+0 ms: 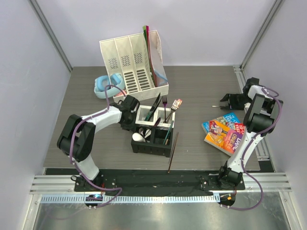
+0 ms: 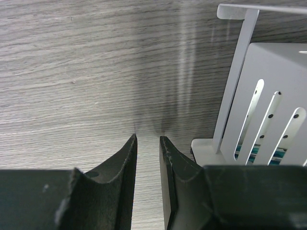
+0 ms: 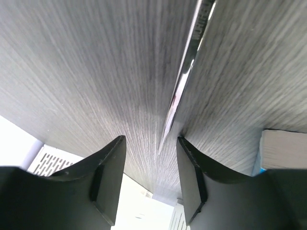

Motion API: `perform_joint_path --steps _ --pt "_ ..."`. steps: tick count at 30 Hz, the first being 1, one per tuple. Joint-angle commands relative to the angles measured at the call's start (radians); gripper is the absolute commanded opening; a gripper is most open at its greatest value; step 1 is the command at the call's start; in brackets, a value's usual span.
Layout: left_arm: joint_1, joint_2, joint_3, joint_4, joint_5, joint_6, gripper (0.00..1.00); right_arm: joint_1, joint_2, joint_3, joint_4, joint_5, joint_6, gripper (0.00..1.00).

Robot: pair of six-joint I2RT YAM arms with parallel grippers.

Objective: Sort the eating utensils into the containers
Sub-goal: Pick up the chopstick from the center of the board.

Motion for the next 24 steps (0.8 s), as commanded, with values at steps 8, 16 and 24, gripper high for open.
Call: perform_joint_path --steps 8,16,24 --pt "0.004 -0.033 0.021 -0.014 -0.024 0.002 0.25 0.003 0.038 0.065 -0.277 0.253 0.124 0.5" --pt "0.004 -0.039 0.013 -0.01 -0.028 0.006 0.25 -0.001 0.068 0.206 -0.354 0.333 0.231 0.49" --pt "0.004 -0.043 0.001 -0.006 -0.033 0.012 0.25 -0.001 0.111 0.325 -0.389 0.382 0.234 0.5"
